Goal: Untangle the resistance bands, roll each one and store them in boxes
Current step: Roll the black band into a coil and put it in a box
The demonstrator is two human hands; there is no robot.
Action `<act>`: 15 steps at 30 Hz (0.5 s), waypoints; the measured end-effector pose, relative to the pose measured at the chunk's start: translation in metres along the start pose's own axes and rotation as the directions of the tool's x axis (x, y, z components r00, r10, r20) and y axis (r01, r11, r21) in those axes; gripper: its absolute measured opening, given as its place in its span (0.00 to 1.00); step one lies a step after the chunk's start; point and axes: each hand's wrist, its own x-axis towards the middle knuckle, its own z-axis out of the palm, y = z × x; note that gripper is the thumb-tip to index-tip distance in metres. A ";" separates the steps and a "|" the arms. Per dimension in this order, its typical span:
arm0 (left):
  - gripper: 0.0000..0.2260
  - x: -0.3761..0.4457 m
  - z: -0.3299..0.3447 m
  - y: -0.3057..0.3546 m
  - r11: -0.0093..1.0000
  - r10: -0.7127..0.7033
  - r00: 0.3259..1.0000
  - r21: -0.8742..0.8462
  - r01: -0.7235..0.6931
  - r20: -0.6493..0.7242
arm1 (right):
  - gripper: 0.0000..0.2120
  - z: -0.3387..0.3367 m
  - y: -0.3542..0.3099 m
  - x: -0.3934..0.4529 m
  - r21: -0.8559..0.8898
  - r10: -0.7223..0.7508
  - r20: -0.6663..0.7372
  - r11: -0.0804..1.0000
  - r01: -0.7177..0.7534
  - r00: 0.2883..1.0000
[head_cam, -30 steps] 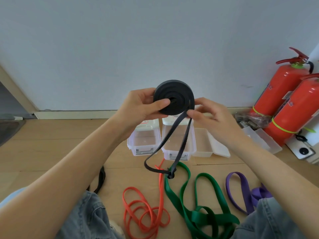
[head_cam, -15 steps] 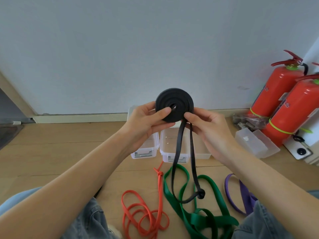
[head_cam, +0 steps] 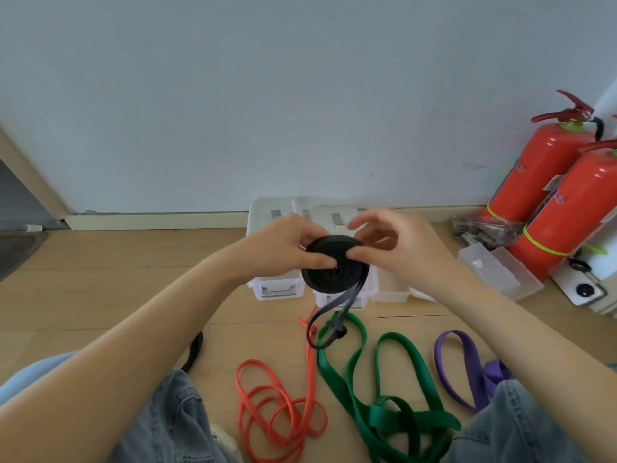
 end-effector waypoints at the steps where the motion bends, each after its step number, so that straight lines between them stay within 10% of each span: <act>1: 0.10 -0.001 -0.003 0.000 0.989 -0.017 1.000 -0.148 0.014 -0.020 | 0.12 -0.003 0.001 0.001 0.167 0.043 -0.020 0.985 -0.039 0.999; 5: 0.09 -0.002 -0.016 0.002 0.862 -0.064 0.988 -0.506 -0.016 -0.140 | 0.15 -0.012 0.002 0.002 0.493 0.087 0.040 0.865 -0.095 0.995; 15: 0.09 0.004 -0.006 0.003 0.711 -0.158 0.956 -0.700 -0.063 -0.246 | 0.06 -0.003 0.001 0.002 0.510 0.150 -0.145 0.858 -0.056 0.978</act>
